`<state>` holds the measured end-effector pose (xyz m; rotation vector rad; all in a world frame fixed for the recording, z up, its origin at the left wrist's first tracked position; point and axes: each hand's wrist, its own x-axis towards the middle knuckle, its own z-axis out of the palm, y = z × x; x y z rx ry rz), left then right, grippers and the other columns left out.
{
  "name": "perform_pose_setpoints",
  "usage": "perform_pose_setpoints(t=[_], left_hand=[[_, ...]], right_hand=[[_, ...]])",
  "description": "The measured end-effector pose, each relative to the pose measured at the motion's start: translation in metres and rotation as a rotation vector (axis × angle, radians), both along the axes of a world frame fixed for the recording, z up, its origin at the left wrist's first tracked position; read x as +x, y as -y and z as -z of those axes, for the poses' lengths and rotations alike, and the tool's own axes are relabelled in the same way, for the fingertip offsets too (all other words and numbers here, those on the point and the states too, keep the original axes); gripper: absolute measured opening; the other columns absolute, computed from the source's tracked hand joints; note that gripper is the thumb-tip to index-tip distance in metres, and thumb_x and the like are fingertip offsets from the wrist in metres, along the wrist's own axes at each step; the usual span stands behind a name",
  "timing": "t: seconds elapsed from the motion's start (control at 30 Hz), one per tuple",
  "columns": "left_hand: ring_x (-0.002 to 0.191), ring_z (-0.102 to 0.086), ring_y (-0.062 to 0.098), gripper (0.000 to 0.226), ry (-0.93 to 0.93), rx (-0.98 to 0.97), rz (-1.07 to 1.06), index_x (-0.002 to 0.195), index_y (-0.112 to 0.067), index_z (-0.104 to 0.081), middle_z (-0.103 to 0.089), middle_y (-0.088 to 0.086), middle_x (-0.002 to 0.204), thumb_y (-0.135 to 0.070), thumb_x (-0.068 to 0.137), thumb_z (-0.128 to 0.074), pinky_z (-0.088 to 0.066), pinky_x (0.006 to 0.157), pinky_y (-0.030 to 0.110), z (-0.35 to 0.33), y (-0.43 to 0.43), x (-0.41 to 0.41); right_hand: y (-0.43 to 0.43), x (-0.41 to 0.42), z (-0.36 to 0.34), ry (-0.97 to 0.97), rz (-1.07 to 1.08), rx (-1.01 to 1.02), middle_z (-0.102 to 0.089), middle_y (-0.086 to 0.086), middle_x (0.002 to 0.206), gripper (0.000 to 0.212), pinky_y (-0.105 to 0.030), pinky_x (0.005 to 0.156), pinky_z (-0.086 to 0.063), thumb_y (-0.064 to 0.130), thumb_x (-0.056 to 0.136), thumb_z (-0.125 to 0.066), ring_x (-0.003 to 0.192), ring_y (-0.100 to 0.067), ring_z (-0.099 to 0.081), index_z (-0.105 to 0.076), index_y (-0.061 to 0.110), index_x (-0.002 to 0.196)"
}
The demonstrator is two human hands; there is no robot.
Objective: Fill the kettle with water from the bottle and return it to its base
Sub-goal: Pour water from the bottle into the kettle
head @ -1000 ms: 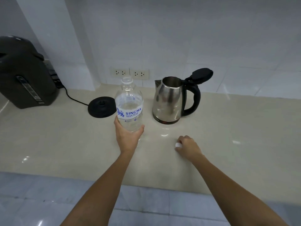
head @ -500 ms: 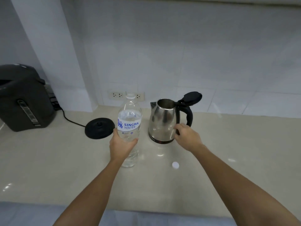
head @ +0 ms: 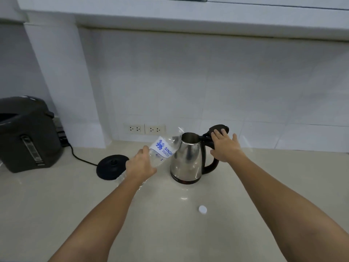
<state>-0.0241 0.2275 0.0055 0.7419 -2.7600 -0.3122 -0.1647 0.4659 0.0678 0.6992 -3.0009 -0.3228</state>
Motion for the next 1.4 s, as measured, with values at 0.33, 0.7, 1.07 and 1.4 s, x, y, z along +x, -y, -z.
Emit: perform_pose_setpoints(t=[0.33,0.7,1.07,1.4], left_hand=[[0.097,-0.065,0.029,0.063,0.159,-0.190,0.010,0.122,-0.013,-0.038,-0.057,0.005,0.112,-0.031,0.073,-0.073,-0.054,0.077,0.036,-0.025,0.009,-0.027],[0.097,-0.064,0.029,0.065,0.272,-0.372,0.021,0.127,-0.013,-0.037,-0.057,0.004,0.112,-0.027,0.074,-0.072,-0.056,0.082,0.047,-0.042,0.014,-0.039],[0.097,-0.064,0.028,0.064,0.308,-0.421,0.024,0.125,-0.013,-0.038,-0.057,0.004,0.111,-0.028,0.073,-0.073,-0.056,0.083,0.046,-0.053,0.012,-0.042],[0.100,-0.064,0.026,0.065,0.341,-0.479,0.041,0.128,-0.012,-0.037,-0.058,0.004,0.116,-0.029,0.076,-0.072,-0.054,0.076,0.036,-0.057,0.009,-0.038]], right_hand=[[0.001,-0.002,-0.002,0.064,0.021,-0.020,0.003,0.000,0.164,0.072,-0.054,0.118,-0.009,0.030,0.096,-0.041,0.151,-0.024,0.007,-0.003,0.013,0.155],[0.000,-0.002,-0.004,0.110,0.020,-0.044,0.005,0.000,0.164,0.074,-0.054,0.118,-0.009,0.029,0.097,-0.043,0.151,-0.024,0.008,-0.001,0.012,0.155],[-0.002,-0.004,-0.004,0.117,0.005,-0.054,0.006,0.000,0.164,0.074,-0.054,0.118,-0.011,0.030,0.097,-0.044,0.151,-0.024,0.008,-0.001,0.012,0.155],[-0.003,-0.006,0.000,0.113,-0.003,-0.070,0.005,0.000,0.164,0.075,-0.055,0.118,-0.012,0.029,0.096,-0.045,0.151,-0.025,0.008,-0.002,0.012,0.155]])
